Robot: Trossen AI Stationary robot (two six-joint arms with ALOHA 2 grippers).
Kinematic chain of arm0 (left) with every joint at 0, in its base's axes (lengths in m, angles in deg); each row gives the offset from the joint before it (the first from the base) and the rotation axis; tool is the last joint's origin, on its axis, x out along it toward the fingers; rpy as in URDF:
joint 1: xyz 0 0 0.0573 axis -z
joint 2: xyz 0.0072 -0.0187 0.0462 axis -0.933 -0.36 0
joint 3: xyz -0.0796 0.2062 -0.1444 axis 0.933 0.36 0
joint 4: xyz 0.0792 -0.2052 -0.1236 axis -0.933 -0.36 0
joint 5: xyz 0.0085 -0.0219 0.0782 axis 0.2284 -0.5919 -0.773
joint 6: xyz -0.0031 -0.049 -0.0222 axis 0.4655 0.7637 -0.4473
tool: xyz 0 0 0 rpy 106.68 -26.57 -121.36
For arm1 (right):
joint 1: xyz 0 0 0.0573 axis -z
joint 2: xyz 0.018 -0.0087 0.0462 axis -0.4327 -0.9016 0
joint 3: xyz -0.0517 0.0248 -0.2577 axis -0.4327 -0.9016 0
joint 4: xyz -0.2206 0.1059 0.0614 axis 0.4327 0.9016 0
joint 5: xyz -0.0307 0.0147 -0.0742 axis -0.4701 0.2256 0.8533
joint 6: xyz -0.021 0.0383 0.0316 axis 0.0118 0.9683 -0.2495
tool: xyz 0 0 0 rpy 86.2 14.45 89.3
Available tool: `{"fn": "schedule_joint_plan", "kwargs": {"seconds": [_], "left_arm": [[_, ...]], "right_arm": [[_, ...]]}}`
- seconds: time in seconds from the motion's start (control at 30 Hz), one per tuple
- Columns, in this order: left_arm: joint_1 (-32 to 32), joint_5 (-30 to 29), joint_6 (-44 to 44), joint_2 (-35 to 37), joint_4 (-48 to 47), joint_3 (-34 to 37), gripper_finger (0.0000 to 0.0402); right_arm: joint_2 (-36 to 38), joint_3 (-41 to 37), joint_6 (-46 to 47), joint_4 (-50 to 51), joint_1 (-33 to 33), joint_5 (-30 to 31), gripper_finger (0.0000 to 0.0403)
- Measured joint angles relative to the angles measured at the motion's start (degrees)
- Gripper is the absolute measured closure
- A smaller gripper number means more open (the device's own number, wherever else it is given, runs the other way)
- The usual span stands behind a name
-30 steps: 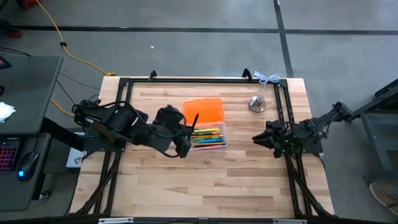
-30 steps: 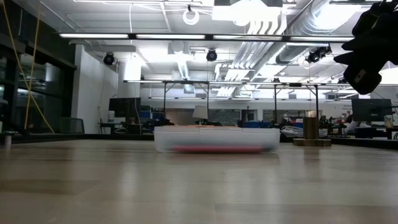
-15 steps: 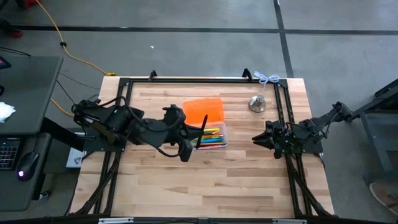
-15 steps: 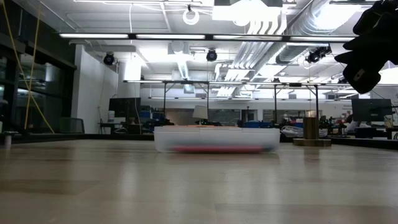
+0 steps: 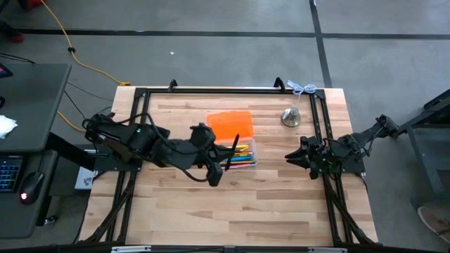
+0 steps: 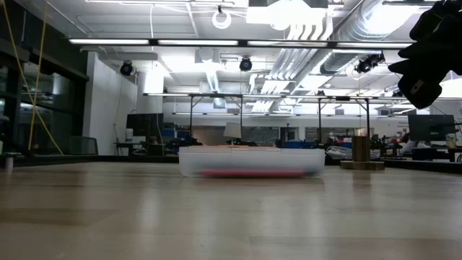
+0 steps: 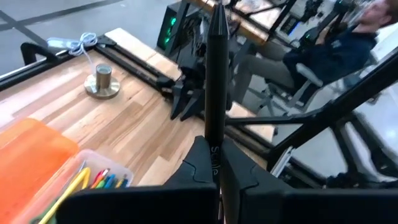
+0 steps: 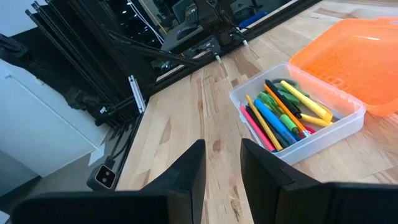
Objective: Pick & place school supplies into a supply box
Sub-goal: Put the black pen into the container
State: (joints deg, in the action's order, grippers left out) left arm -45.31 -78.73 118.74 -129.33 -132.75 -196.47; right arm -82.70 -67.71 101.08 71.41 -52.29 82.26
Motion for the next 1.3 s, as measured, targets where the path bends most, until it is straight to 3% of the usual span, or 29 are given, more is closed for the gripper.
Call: {"fn": "schedule_joint_plan", "kwargs": {"seconds": [0.4,0.93,1.3], "left_arm": [[-3.3,4.6,4.1,0.1,6.6,12.8,0.0373],[-14.8,23.9,1.6,0.1,33.7,36.3,0.037],[-22.8,37.9,1.4,0.1,47.1,48.6,0.0368]], "right_arm": [[0.0,0.0,0.4,0.0,0.0,-0.5,0.0325],[0.0,0.0,0.8,-0.4,0.0,-2.4,0.0325],[0.0,0.0,3.2,-0.4,0.0,-2.7,0.0325]]}}
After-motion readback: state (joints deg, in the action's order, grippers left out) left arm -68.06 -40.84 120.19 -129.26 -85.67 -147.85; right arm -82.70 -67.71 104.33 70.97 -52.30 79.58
